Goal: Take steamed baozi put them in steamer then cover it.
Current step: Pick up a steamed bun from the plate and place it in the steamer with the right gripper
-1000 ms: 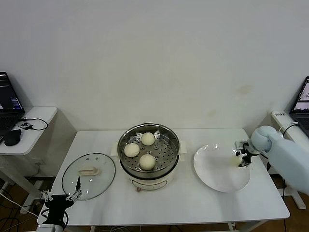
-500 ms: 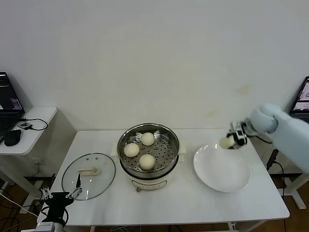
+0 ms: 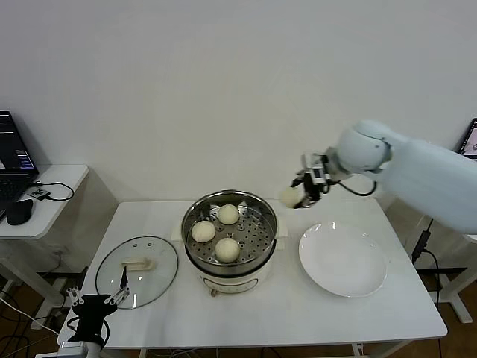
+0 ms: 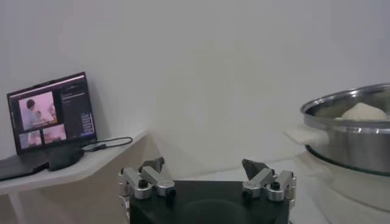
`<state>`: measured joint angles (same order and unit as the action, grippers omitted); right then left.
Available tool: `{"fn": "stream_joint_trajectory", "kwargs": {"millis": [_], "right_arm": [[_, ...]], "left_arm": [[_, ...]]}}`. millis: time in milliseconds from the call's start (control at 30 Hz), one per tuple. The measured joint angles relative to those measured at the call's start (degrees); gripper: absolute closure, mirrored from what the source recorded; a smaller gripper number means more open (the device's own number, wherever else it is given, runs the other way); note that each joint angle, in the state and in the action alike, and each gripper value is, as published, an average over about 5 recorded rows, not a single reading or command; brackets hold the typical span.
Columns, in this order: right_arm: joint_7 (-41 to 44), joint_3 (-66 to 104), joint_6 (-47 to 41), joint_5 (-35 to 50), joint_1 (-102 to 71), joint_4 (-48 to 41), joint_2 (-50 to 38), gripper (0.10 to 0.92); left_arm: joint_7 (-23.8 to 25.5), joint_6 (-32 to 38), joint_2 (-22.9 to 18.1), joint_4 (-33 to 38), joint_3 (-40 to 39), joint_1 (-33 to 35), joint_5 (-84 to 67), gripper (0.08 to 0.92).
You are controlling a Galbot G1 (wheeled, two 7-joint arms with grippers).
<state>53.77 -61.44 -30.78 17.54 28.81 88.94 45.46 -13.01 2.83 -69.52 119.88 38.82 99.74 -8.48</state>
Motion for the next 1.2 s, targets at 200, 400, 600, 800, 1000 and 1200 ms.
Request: {"fn": "stream_joint_trajectory", "kwargs": {"millis": [200,400,600,800,1000,1200], "right_arm": [[-4.1,-2.7,-4.1,4.7,-0.1,-0.7,5.3,0.448],[-7.6,-4.1,-7.1,6.7,-2.0,-3.2,10.2,0.448],[-9.8,-5.0,-8.6,6.1,-4.2,-6.1,13.8,0.448],[-10.8,-5.3,-9.5,4.5,-6.1,-8.4,15.4,0.448],[-11.6,-5.2,-10.1,4.0,-7.3,-9.1,16.1,0.448],[-11.8,-5.0,-10.4,4.1,-7.5,-8.8,16.1,0.448]], "left_arm": [[-0.1,0.0,-0.2,0.1,0.1,-0.1,-0.2,0.177],[-0.2,0.1,-0.4,0.0,0.1,-0.3,-0.4,0.177],[-0.2,0.2,-0.4,-0.1,0.3,-0.5,-0.6,0.177],[-0.2,0.2,-0.4,-0.1,0.5,-0.7,-0.7,0.177],[-0.2,0.2,-0.4,-0.1,0.5,-0.8,-0.7,0.177],[-0.2,0.2,-0.5,0.0,0.5,-0.6,-0.6,0.177]]}}
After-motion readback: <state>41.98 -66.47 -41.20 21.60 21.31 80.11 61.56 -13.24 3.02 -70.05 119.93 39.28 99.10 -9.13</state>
